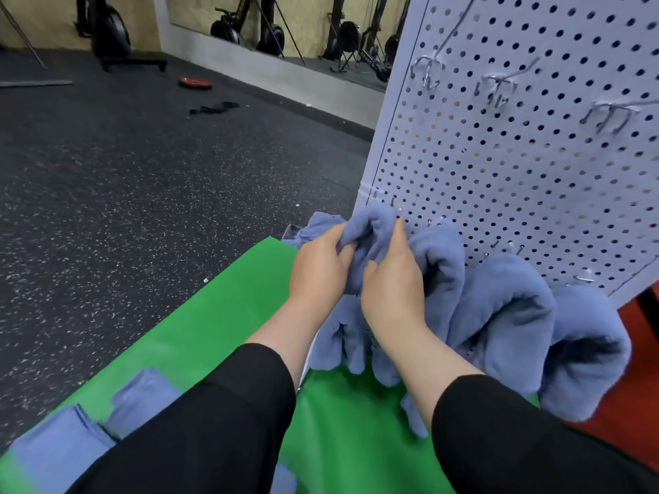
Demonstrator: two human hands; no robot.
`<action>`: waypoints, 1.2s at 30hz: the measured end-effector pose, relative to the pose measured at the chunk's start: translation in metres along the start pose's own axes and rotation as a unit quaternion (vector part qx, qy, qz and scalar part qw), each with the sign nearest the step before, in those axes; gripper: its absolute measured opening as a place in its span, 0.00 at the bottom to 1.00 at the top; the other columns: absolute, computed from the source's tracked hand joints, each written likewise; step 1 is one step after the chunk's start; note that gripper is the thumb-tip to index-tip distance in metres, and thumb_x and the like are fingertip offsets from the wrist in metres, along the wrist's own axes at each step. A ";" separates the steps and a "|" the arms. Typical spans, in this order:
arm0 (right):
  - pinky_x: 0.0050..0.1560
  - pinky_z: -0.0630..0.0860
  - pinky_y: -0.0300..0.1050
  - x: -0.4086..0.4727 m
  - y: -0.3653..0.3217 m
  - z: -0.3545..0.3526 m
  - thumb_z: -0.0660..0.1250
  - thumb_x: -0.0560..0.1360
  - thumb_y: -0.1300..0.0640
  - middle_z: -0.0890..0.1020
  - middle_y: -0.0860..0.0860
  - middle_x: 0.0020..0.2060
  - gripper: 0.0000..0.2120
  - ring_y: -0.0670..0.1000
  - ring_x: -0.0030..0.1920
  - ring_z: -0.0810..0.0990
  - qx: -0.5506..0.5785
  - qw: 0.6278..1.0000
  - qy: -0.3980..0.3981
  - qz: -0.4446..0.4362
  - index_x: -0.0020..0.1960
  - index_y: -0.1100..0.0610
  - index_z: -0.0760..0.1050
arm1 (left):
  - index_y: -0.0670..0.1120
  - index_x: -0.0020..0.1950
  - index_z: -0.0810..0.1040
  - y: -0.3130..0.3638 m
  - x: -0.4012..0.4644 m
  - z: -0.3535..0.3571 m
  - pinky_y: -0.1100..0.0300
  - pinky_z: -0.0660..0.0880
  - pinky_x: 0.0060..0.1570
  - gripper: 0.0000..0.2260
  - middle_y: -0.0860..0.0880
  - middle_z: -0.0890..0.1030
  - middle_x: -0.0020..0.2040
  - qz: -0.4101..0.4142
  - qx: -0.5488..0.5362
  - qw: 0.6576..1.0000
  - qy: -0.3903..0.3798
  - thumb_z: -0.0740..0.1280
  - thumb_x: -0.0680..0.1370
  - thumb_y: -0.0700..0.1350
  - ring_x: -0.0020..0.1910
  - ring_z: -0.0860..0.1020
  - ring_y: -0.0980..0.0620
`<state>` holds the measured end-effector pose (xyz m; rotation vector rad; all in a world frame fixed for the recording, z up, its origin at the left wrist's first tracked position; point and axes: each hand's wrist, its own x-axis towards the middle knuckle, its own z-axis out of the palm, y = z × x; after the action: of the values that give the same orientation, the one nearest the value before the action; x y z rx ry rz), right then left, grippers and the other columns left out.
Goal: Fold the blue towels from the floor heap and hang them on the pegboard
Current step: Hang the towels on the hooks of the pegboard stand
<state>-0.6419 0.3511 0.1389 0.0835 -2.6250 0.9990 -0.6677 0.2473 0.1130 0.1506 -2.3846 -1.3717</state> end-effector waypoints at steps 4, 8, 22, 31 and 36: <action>0.35 0.68 0.37 0.007 0.003 0.016 0.58 0.83 0.58 0.76 0.47 0.42 0.07 0.52 0.44 0.76 0.037 0.994 0.008 0.107 0.50 0.47 0.65 | 0.51 0.56 0.80 -0.017 -0.007 0.004 0.53 0.79 0.51 0.09 0.53 0.85 0.48 -0.044 -0.141 0.988 -0.049 0.70 0.77 0.43 0.47 0.80 0.55; 0.43 0.67 0.49 -0.001 0.008 0.033 0.58 0.84 0.56 0.79 0.59 0.54 0.06 0.61 0.52 0.79 0.048 0.989 -0.015 0.136 0.54 0.54 0.60 | 0.48 0.46 0.79 -0.034 -0.012 0.006 0.51 0.78 0.44 0.03 0.51 0.84 0.41 -0.048 -0.131 0.987 -0.075 0.72 0.76 0.43 0.38 0.76 0.56; 0.66 0.65 0.43 -0.172 0.050 0.088 0.64 0.82 0.56 0.76 0.57 0.71 0.22 0.57 0.69 0.75 -0.032 0.946 -0.320 -0.031 0.75 0.57 0.70 | 0.44 0.67 0.79 -0.167 -0.081 -0.112 0.57 0.73 0.61 0.16 0.44 0.82 0.64 -0.164 0.225 0.947 -0.161 0.62 0.81 0.40 0.64 0.79 0.44; 0.74 0.63 0.45 -0.217 0.082 0.168 0.59 0.83 0.52 0.68 0.53 0.77 0.23 0.52 0.75 0.68 -0.154 0.849 -0.468 -0.191 0.77 0.56 0.65 | 0.44 0.59 0.84 -0.218 -0.146 -0.127 0.57 0.74 0.50 0.12 0.44 0.85 0.56 -0.142 0.350 0.863 -0.334 0.64 0.80 0.41 0.56 0.81 0.43; 0.78 0.51 0.43 -0.222 0.093 0.185 0.61 0.83 0.51 0.53 0.53 0.82 0.30 0.50 0.81 0.54 -0.184 0.811 -0.504 -0.233 0.81 0.57 0.55 | 0.40 0.60 0.82 -0.221 -0.148 -0.099 0.54 0.76 0.54 0.13 0.40 0.83 0.58 -0.104 0.399 0.804 -0.428 0.64 0.79 0.38 0.57 0.81 0.40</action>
<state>-0.5003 0.2861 -0.1214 1.4433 -3.3264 0.2310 -0.5156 0.0941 -0.0708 -0.0059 -3.6928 -0.3751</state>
